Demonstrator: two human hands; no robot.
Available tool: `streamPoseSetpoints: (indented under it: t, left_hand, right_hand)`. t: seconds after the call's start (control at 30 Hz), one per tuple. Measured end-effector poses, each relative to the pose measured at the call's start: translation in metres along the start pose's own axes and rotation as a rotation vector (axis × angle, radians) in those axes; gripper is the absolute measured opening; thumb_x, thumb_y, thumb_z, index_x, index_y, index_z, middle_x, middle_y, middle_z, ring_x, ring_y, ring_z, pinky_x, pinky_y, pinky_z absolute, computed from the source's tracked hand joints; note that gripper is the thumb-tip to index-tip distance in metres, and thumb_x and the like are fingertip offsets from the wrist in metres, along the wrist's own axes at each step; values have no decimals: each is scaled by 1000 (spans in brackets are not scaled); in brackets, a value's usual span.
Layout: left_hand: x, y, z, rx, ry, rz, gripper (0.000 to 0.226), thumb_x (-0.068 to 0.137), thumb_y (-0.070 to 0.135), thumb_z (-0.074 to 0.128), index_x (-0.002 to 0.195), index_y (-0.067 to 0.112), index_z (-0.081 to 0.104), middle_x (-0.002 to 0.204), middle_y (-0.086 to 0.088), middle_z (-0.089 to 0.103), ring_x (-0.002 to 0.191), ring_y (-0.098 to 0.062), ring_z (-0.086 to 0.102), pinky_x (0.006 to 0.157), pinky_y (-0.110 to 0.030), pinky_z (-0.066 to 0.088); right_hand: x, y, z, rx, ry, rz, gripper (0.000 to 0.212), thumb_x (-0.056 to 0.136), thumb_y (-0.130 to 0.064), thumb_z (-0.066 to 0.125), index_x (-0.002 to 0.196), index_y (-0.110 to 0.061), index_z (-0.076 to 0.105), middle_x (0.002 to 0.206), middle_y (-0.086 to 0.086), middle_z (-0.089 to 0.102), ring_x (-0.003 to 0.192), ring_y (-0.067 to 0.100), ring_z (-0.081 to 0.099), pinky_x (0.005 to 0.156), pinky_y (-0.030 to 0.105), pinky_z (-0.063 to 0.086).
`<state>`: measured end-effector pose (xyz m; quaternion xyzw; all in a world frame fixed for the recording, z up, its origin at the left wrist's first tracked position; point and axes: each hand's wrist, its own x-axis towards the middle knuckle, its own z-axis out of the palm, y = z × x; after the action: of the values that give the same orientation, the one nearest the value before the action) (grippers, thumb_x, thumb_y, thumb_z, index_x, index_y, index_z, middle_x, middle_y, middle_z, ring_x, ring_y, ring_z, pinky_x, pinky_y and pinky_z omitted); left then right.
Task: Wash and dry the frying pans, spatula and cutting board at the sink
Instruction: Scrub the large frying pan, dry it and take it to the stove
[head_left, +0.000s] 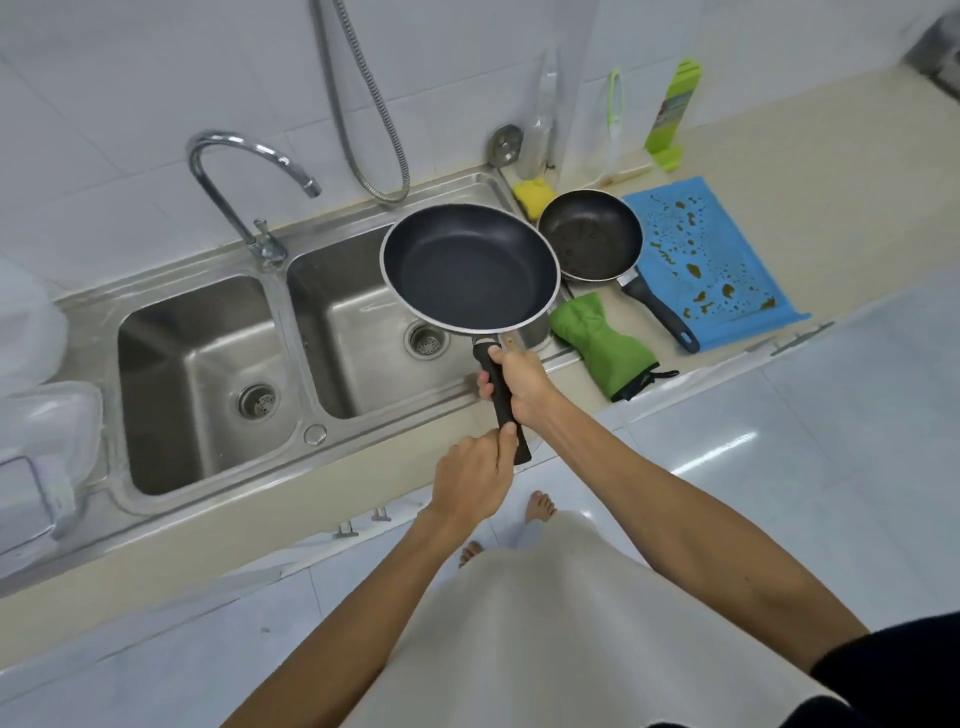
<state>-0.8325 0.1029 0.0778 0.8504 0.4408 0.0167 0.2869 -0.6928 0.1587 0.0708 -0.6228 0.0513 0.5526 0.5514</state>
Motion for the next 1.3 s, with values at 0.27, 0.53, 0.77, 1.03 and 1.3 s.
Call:
streamPoseSetpoints:
  t: [0.27,0.53,0.77,1.03,1.3]
  left_hand:
    - [56,21,-6,62,-10,212,43,102,50,31,80,17,49,84,-8,64,85,-33,60,65,-40,41]
    - [163,153,-3,128,82,492,68,93,60,31,121,6,60,115,-15,61,111,-36,53,96,-47,45]
    - [247,343,39,271,-24,626,76,97,63,33,146,6,41,146,-15,46,136,-33,38,110,-47,35]
    - [318,522,113,319,-48,698,98,81,75,11,144,6,43,146,-14,46,135,-32,39,111,-47,35]
    - [407,662,182,371,-102,760,67,101,54,38,149,7,36,153,-12,39,142,-30,31,113,-45,30]
  right_hand:
    - [3,-42,-77,-113,122,-164,21,98,-16,58,84,-1,57,66,14,54,49,20,48,41,27,36]
    - [4,-139,-235,-72,300,-278,23,96,-22,59,85,-3,55,63,13,55,46,21,48,41,28,37]
    - [9,-231,-414,-83,452,-340,22,94,-14,58,79,2,60,61,14,55,46,23,48,41,27,38]
    - [1,-322,-597,-94,567,-327,19,91,-14,57,82,2,63,64,17,60,55,28,53,50,33,46]
    - [40,-412,-728,-58,624,-322,20,92,-14,59,83,4,64,66,17,59,53,26,51,48,30,44]
